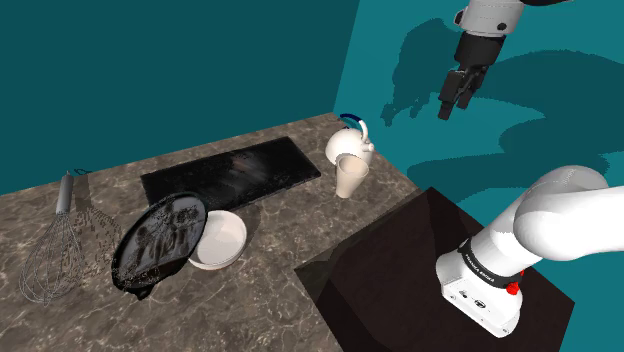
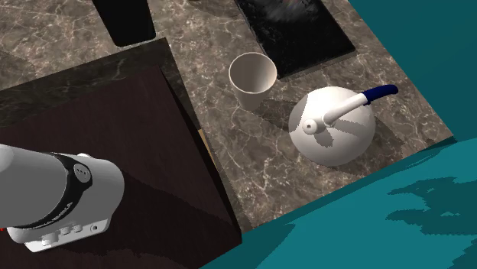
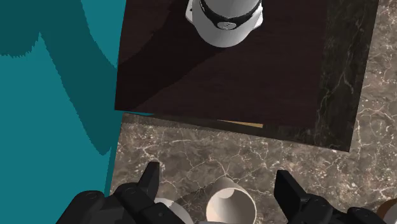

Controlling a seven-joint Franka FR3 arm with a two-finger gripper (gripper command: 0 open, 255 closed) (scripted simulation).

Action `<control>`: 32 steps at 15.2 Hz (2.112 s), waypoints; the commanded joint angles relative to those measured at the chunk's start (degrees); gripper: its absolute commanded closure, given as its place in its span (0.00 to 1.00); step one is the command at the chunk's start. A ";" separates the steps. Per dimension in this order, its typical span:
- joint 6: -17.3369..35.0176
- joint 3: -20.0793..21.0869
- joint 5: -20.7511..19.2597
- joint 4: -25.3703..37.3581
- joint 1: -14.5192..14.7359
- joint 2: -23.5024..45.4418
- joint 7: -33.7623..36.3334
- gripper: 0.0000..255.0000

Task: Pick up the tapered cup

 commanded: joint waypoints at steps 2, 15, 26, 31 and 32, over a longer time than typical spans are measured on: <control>2.06 0.62 0.29 -1.11 0.23 0.79 0.76 0.00; 29.82 8.74 1.44 -7.71 2.51 20.26 11.13 0.00; 48.55 13.54 -6.93 -1.15 2.63 45.46 24.07 0.00; 52.40 13.19 -8.81 -1.61 2.69 49.06 25.70 0.00; 53.16 13.10 -9.22 -1.66 2.70 49.82 26.05 0.00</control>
